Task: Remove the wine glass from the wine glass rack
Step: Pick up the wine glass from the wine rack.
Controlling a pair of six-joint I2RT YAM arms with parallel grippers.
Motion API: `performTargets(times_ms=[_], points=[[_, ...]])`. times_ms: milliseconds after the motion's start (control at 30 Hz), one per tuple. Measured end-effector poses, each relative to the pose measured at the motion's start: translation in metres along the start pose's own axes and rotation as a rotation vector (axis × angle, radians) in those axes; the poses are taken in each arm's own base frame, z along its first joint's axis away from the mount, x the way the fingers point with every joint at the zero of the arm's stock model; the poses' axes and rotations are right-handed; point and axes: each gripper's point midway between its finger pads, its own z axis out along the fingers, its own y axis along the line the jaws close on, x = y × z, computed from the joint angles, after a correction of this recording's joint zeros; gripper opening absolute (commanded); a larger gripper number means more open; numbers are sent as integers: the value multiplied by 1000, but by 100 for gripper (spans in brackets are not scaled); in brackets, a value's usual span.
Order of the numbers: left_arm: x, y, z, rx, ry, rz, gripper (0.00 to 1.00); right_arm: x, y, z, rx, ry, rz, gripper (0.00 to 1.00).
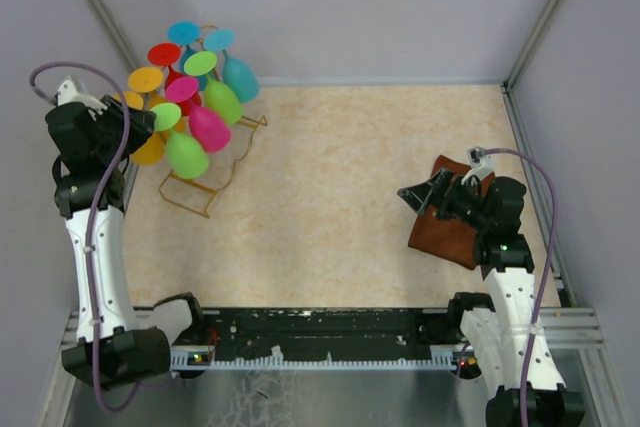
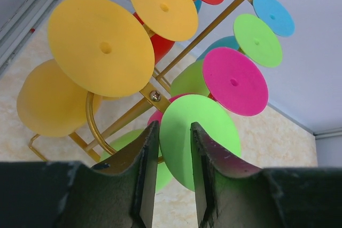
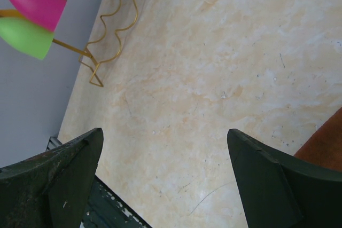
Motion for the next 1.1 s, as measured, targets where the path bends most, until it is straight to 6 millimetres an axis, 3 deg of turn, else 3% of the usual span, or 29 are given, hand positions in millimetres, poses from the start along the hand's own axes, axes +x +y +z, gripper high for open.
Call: performTargets(times_ms=[400,1100], points=[[3,0,-2,0,-15,-59,20,0,0,0,1,0,0,99],[3,-5,-6,25,-59,-241,6,0,-2,0,12,-4,2,99]])
